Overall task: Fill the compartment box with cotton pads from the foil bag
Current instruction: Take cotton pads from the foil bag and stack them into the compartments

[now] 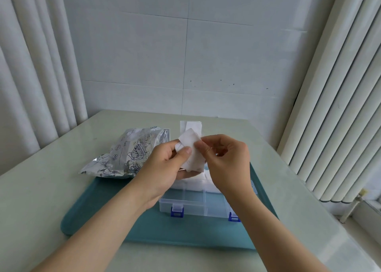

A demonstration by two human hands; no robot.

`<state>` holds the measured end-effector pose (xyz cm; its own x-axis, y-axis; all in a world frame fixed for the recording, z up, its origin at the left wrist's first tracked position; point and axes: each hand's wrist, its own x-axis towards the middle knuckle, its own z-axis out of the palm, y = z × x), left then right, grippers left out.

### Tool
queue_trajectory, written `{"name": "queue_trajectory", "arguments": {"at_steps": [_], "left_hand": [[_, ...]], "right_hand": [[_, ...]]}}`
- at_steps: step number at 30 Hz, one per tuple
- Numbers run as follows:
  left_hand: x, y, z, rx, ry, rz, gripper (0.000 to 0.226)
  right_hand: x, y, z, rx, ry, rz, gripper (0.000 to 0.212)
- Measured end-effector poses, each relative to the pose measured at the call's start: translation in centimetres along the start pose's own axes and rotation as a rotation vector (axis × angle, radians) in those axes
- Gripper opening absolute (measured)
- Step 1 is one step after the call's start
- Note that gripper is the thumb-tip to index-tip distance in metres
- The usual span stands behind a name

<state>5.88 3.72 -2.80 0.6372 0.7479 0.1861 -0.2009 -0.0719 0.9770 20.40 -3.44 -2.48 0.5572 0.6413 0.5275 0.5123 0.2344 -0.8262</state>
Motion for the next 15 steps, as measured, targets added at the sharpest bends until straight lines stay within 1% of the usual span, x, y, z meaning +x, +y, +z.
{"name": "queue_trajectory", "arguments": {"at_steps": [3, 7, 11, 15], "left_hand": [[0.0, -0.1, -0.2, 0.005, -0.013, -0.010, 0.026], [0.3, -0.2, -0.8, 0.019, 0.015, -0.014, 0.025], [0.3, -0.3, -1.1, 0.006, 0.028, -0.023, 0.024], [0.3, -0.3, -1.4, -0.003, 0.029, -0.031, 0.025]], "right_hand": [[0.0, 0.1, -0.1, 0.028, -0.022, 0.017, 0.006], [0.2, 0.0, -0.4, 0.060, -0.092, 0.058, 0.012], [0.1, -0.1, -0.4, 0.113, -0.143, 0.076, 0.021], [0.0, -0.1, -0.2, 0.133, -0.158, 0.083, 0.027]]}}
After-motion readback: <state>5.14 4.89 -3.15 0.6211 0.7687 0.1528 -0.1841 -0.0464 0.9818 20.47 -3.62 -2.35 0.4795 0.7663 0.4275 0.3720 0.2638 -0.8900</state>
